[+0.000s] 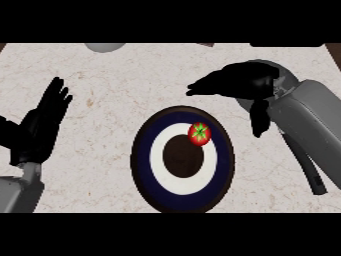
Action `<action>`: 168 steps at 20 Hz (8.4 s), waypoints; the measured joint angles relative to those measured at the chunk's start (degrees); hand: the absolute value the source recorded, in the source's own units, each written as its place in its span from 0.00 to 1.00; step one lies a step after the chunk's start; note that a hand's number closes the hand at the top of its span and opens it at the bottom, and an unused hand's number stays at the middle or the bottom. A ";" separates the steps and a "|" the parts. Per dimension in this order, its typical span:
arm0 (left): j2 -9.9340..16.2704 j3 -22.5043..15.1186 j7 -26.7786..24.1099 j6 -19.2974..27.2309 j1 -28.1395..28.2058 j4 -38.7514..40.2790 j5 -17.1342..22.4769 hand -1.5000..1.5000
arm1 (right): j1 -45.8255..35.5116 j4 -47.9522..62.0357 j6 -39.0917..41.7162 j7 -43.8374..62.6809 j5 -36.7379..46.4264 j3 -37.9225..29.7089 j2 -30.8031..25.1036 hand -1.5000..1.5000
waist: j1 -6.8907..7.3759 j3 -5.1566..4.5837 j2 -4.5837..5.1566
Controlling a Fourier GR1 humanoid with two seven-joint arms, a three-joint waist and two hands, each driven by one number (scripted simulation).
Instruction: Pick the tomato from the plate and place it in the pan
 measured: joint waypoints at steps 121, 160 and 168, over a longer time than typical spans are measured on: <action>-11.59 11.72 4.16 -11.19 0.93 -2.21 -12.56 0.50 | 8.82 11.31 -45.70 20.90 22.93 -43.34 9.22 1.00 | 0.72 0.06 0.46; -12.18 13.12 3.76 -11.89 1.63 -2.18 -12.97 0.50 | 13.02 50.37 -21.33 -15.62 -11.08 -75.48 -10.59 0.00 | -0.25 0.11 0.21; -12.22 13.73 3.80 -12.77 1.58 -2.14 -12.82 0.50 | 19.43 47.79 -15.76 -18.84 -15.17 -74.10 -13.92 0.00 | -0.06 0.07 0.18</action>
